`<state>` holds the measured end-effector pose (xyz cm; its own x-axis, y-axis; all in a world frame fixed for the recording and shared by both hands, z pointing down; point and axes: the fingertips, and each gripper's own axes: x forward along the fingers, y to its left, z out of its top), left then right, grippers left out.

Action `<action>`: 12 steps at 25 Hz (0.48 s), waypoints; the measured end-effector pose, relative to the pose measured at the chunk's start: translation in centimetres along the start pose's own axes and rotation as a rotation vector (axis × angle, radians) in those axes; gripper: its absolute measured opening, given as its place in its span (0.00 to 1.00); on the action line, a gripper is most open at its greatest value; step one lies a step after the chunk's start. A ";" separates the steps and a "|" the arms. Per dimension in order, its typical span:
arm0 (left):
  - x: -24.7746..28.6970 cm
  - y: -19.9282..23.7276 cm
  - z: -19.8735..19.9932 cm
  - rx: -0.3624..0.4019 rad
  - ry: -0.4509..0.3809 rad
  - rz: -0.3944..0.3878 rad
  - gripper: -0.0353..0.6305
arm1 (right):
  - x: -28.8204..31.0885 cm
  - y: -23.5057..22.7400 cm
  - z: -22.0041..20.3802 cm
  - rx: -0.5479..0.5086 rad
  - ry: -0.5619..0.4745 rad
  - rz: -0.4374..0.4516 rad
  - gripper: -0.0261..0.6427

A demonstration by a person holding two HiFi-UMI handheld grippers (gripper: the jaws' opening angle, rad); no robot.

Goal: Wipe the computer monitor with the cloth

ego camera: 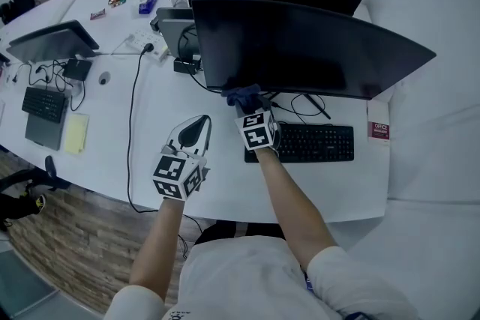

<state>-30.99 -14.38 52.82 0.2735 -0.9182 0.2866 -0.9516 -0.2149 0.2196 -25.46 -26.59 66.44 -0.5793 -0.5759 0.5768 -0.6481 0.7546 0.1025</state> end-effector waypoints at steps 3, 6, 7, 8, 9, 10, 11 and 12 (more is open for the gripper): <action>0.5 -0.8 -0.4 -0.002 0.010 0.001 0.06 | -0.7 -1.1 -0.4 0.003 -0.002 -0.009 0.27; 1.1 -1.9 -0.8 -0.005 0.018 -0.003 0.06 | -1.4 -2.5 -0.9 0.006 -0.001 -0.019 0.27; 1.3 -2.3 -0.9 -0.005 0.019 -0.006 0.06 | -1.6 -3.0 -1.2 0.007 -0.001 -0.023 0.27; 1.6 -2.8 -0.9 -0.003 0.021 -0.009 0.06 | -1.8 -3.6 -1.4 0.008 0.000 -0.026 0.27; 1.9 -3.2 -0.9 0.000 0.023 -0.011 0.06 | -2.0 -4.1 -1.6 0.008 0.000 -0.030 0.27; 2.2 -3.7 -0.9 0.004 0.025 -0.013 0.06 | -2.3 -4.7 -1.8 0.007 0.002 -0.033 0.27; 2.5 -4.1 -0.8 0.007 0.026 -0.014 0.06 | -2.5 -5.1 -2.1 0.007 0.004 -0.035 0.27; 2.7 -4.5 -0.7 0.008 0.025 -0.015 0.06 | -2.7 -5.6 -2.3 0.007 0.007 -0.037 0.27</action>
<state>-25.88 -15.62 53.23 0.2907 -0.9065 0.3063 -0.9486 -0.2312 0.2161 -19.16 -28.54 66.12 -0.5518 -0.6012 0.5780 -0.6726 0.7306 0.1178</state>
